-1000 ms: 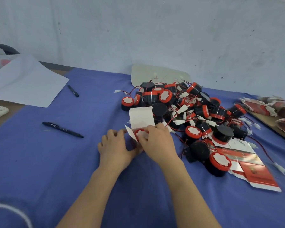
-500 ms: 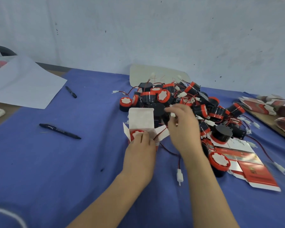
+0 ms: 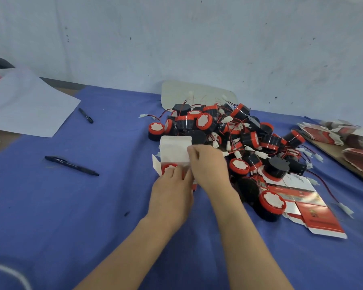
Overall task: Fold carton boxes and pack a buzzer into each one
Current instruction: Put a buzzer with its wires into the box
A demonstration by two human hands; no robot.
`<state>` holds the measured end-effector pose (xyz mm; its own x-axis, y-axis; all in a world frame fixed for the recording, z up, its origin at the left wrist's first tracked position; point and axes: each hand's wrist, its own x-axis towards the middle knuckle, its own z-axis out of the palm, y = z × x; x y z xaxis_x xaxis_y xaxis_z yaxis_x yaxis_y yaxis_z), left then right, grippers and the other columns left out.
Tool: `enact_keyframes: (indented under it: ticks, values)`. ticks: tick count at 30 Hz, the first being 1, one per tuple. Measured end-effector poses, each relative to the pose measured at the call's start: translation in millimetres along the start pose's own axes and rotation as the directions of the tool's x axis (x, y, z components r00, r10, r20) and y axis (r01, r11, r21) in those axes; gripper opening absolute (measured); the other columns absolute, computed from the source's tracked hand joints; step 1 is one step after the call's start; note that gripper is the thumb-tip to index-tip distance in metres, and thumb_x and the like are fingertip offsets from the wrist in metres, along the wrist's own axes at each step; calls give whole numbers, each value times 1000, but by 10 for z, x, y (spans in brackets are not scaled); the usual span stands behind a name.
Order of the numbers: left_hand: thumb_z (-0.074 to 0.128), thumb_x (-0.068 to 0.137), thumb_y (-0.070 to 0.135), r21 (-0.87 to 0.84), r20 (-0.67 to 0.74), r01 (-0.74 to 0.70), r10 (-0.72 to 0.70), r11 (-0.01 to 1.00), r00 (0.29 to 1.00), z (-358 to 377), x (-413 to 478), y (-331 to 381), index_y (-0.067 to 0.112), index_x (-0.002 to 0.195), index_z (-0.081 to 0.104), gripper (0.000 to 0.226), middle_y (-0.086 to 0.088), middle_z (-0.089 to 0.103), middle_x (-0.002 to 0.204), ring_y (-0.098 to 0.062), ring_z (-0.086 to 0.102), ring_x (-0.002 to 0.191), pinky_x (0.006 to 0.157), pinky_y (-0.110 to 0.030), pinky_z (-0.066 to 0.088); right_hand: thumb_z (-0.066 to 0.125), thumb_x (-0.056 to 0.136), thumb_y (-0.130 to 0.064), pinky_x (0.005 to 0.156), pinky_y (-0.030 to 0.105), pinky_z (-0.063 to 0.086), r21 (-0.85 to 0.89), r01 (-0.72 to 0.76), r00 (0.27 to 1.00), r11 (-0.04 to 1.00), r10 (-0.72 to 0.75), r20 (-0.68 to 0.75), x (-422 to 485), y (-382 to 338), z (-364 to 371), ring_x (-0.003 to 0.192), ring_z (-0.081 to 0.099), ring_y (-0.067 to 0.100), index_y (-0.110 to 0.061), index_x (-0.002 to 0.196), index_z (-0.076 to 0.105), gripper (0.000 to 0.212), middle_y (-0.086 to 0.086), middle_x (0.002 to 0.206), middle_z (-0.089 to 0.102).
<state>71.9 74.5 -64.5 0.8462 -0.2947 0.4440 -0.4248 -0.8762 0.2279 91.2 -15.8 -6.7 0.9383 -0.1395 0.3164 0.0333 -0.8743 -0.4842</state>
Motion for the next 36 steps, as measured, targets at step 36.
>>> enact_keyframes:
  ticks: [36]
  values:
    - [39, 96, 36, -30, 13, -30, 30, 999, 999, 67, -54, -28, 30, 136, 43, 40, 8, 34, 142, -14, 30, 126, 98, -23, 28, 55, 95, -22, 95, 42, 41, 39, 31, 996, 999, -28, -83, -78, 378, 249, 107, 53, 20, -18, 115, 62, 22, -2, 111, 63]
